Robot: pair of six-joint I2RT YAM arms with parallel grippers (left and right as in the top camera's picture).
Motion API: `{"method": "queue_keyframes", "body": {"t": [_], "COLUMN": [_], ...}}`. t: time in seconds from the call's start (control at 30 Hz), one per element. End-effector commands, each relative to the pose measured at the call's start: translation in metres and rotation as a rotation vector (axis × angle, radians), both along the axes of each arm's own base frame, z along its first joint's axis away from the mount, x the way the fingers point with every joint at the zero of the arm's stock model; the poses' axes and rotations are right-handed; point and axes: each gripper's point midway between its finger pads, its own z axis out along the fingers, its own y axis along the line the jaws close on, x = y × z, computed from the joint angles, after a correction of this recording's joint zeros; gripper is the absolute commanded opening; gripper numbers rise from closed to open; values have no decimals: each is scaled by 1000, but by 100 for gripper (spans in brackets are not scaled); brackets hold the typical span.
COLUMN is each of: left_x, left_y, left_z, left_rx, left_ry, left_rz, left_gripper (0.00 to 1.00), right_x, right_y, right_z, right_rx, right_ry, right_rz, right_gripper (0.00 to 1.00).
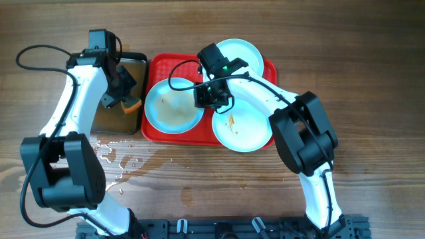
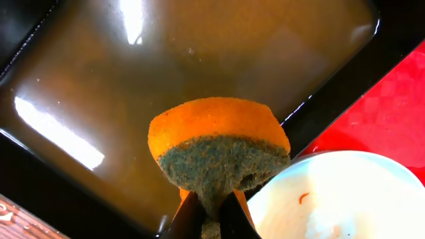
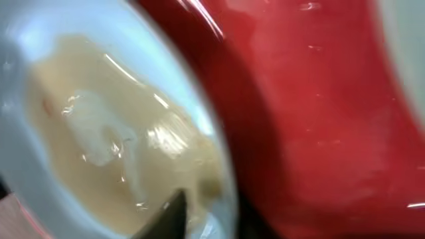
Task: Clean dirty plates on tray and stack at the side
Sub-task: 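Lift the sponge back over the black tray with the left gripper, then lift the cleaned plate with the right gripper off the red tray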
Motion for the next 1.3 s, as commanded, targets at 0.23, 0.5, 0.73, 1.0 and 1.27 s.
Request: {"method": "queue_keyframes", "body": {"t": [0.23,0.5,0.73,1.0,1.27], "left_x": [7,12,12,12,12], "left_y": [5,5,5,5,5], "left_z": [12,14,14,12,6], "left_rx": [32,33,33,33,32], "left_ry": [-40,-63,-64,-60,-43], "left_rz": [-10,-9,-9,-9,-9], "left_gripper": [4,4,4,4,4], "right_x": [6,51,69,72,57], "right_y": [-7,-44,-78,-76,-44], "right_z": [-8,90,143,155,161], "right_rx": [-12,-162,-328,-496,-538], "right_ry": [-18,-381,-593,-726,-804], "right_rz": [23,-33,-87,13,169], "right_gripper": [4,4,4,4,4]}}
